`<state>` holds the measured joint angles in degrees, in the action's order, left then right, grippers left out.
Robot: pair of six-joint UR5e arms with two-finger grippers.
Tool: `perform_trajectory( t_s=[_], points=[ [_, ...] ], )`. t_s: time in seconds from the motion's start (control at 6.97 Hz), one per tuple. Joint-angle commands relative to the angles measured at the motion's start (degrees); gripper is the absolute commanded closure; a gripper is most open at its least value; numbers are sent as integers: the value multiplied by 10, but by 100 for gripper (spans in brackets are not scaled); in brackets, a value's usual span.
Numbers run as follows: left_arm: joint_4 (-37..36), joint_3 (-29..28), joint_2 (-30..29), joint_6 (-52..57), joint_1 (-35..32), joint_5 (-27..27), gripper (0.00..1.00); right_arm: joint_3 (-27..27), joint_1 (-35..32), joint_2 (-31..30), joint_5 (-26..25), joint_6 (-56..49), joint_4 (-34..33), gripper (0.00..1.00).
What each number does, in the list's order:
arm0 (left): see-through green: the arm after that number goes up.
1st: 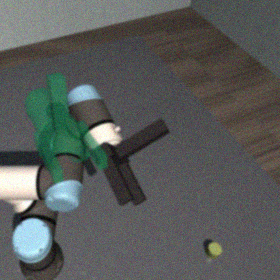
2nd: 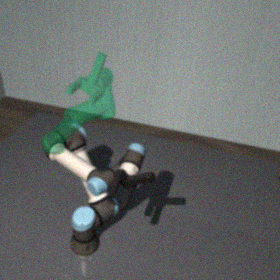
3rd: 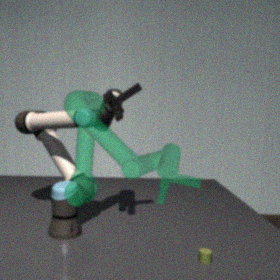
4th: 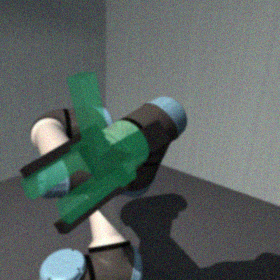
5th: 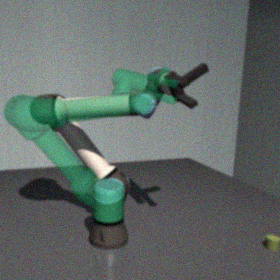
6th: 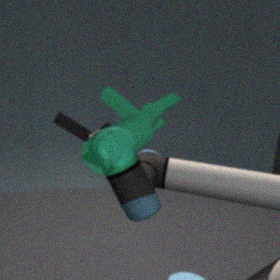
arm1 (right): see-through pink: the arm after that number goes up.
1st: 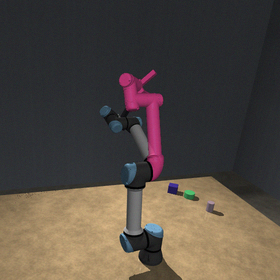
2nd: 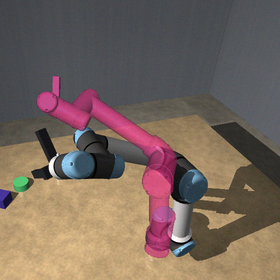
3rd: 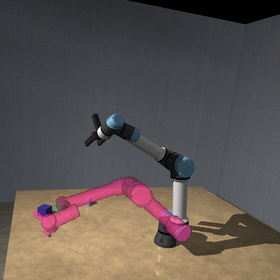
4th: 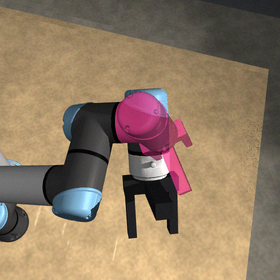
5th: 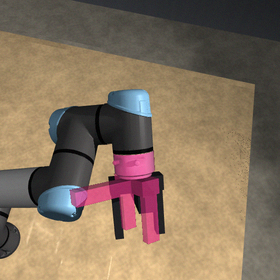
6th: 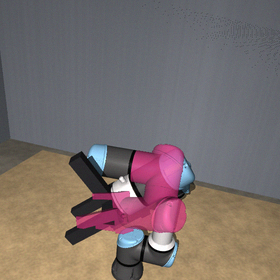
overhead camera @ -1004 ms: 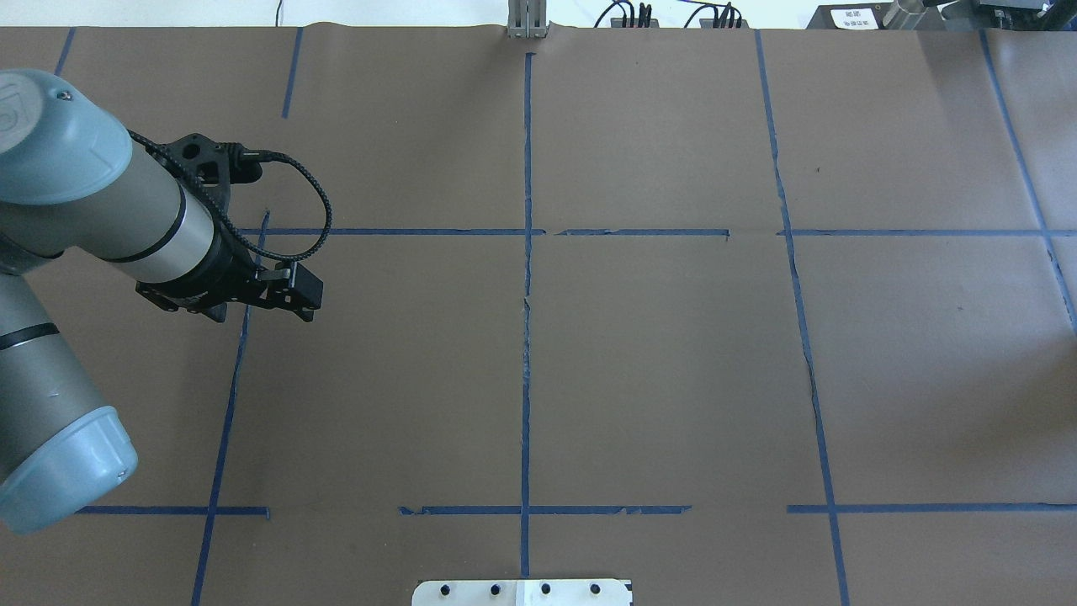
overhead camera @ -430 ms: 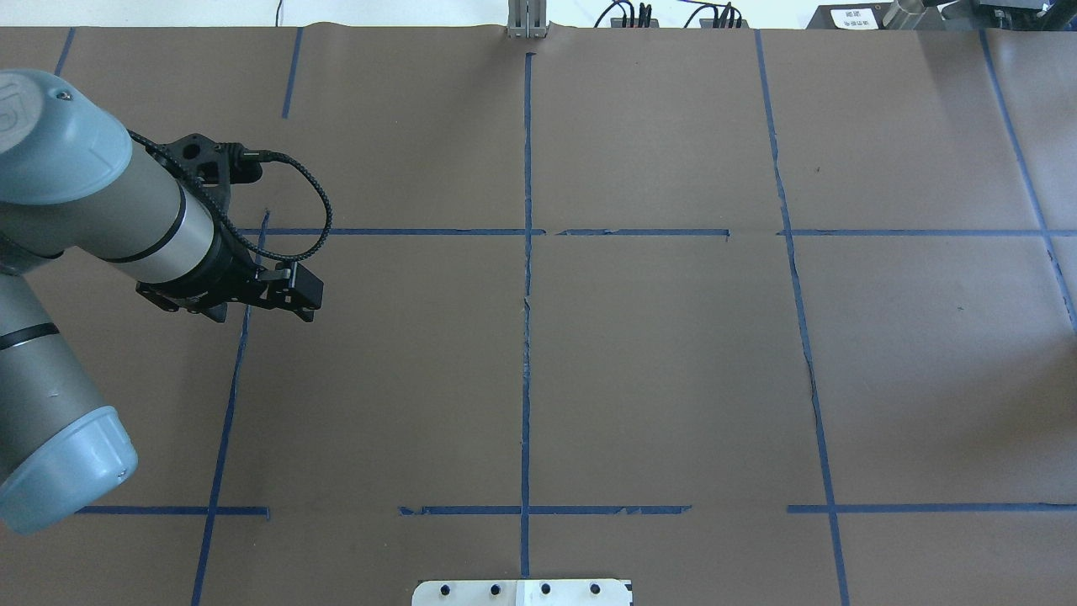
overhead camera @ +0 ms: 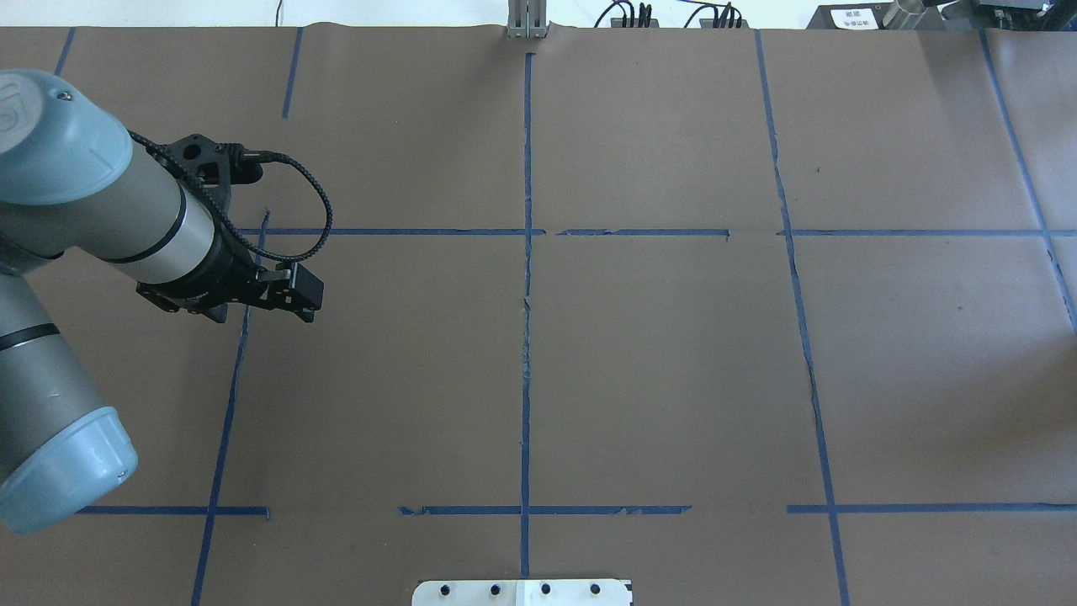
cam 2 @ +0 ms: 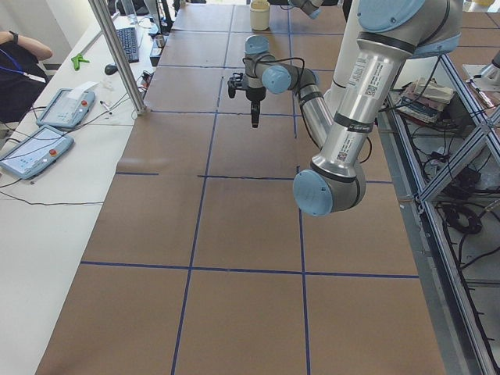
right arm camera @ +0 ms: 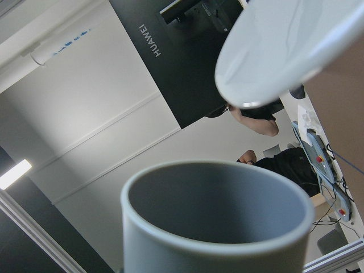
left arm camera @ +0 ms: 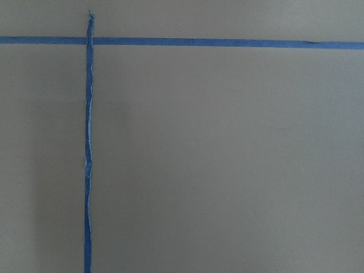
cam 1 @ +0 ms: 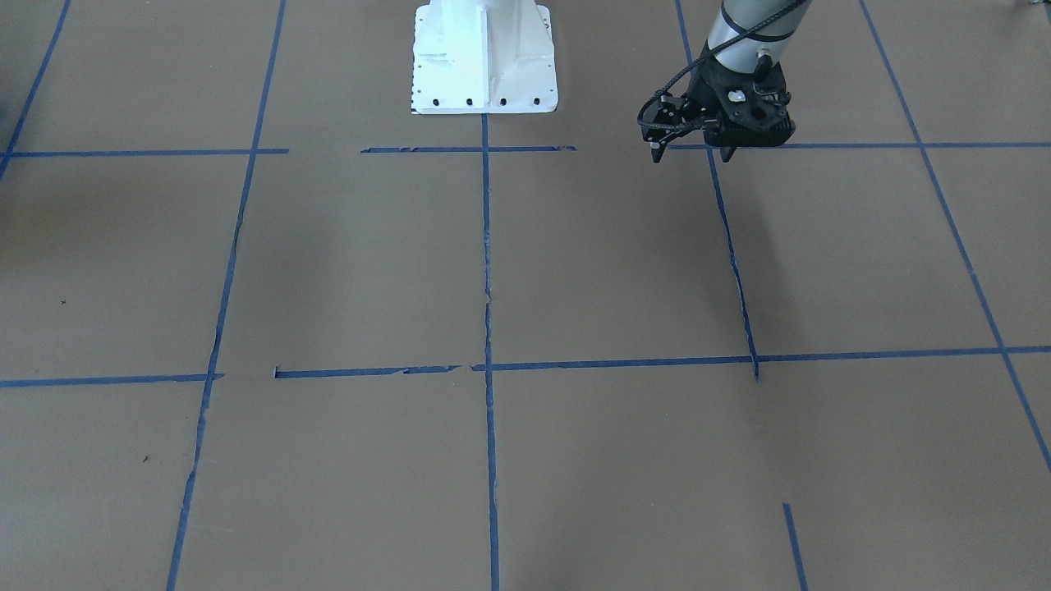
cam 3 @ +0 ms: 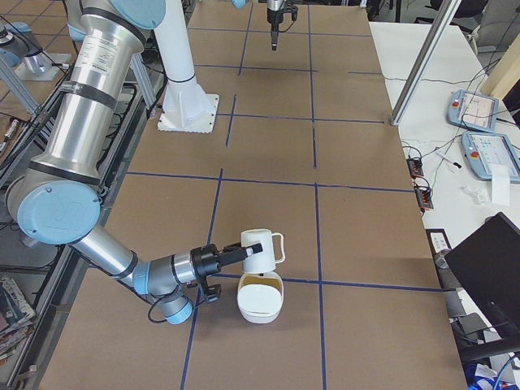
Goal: Left arm hands cup to right arm to dump lemon
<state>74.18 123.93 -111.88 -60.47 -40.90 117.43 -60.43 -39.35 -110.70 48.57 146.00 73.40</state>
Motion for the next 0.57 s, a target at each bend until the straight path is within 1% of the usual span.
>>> perform_trajectory(
  t_s=[0.0, 0.29, 0.43],
  points=[
    [0, 0, 0, 0, 0, 1, 0, 1, 1, 0, 4, -153, -16, 64],
    [0, -1, 0, 0, 0, 2, 0, 8, 1, 0, 8, -292, -42, 64],
    [0, -1, 0, 0, 0, 2, 0, 22, 0, -4, 46, -357, -42, 65]
  ],
)
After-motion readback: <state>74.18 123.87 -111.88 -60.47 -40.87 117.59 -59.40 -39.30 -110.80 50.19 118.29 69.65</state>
